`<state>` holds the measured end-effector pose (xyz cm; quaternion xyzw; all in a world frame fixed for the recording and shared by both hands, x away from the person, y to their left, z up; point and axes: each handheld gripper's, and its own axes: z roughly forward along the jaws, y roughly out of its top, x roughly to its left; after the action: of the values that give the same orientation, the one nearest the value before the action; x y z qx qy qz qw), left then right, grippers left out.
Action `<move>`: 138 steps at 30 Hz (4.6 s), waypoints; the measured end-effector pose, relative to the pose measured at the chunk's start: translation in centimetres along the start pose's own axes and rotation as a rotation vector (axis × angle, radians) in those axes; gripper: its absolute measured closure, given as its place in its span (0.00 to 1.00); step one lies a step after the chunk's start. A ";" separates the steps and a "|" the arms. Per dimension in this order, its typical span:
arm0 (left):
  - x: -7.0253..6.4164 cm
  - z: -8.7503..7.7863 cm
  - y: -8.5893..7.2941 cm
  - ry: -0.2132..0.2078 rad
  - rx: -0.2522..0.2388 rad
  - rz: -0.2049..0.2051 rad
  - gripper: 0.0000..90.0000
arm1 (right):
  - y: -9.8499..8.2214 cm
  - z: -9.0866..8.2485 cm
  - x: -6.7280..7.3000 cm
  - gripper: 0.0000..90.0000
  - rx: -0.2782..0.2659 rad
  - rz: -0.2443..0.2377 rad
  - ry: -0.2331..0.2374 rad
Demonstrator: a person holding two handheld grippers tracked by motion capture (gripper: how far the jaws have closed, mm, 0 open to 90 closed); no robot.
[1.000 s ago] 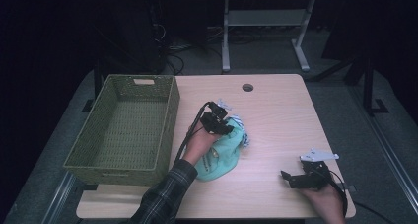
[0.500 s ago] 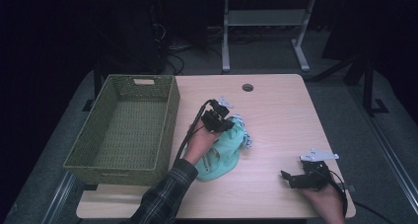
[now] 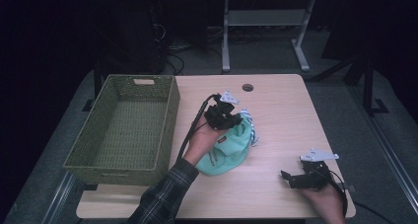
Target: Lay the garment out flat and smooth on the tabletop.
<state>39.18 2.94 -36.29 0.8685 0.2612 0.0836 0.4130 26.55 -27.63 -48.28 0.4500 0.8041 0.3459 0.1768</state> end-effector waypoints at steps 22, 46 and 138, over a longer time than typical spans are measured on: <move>4.5 3.1 -5.8 0.142 0.211 -0.062 0.95 | 0.6 -0.1 0.5 0.22 -0.001 -0.041 -0.034; 4.2 3.7 -8.0 0.124 0.256 -0.064 0.91 | 6.9 3.2 4.3 0.41 -0.086 -0.151 0.254; -3.6 0.5 -10.4 0.006 0.210 0.045 0.91 | 4.5 2.4 6.9 0.80 0.067 -0.226 0.181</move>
<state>32.29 6.18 -44.27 0.9124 0.2503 0.0677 0.3167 27.05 -19.25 -46.59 0.3291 0.8734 0.3361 0.1263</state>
